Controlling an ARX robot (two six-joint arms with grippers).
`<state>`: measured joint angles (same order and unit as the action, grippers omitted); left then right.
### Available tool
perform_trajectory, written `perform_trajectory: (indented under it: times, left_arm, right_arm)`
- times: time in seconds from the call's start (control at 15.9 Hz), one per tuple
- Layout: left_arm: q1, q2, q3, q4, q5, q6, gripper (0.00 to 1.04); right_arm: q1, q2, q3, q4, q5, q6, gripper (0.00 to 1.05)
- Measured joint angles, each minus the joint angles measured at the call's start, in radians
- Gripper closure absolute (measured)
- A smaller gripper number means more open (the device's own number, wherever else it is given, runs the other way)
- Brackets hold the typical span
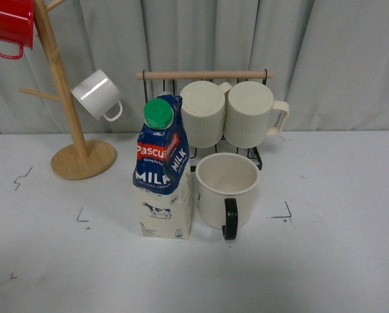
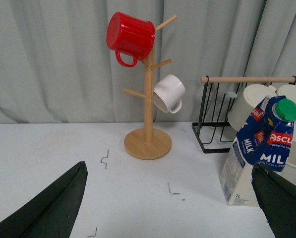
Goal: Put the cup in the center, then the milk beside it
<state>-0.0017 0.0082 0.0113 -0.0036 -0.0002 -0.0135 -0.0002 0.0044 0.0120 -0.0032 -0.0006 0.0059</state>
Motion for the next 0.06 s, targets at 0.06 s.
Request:
perform_trajectory:
  times: [0.06]
  left_arm:
    - [0.000,0.000,0.000,0.000,0.000,0.000,0.08]
  right_arm:
    - [0.000,0.000,0.000,0.000,0.000,0.000,0.06]
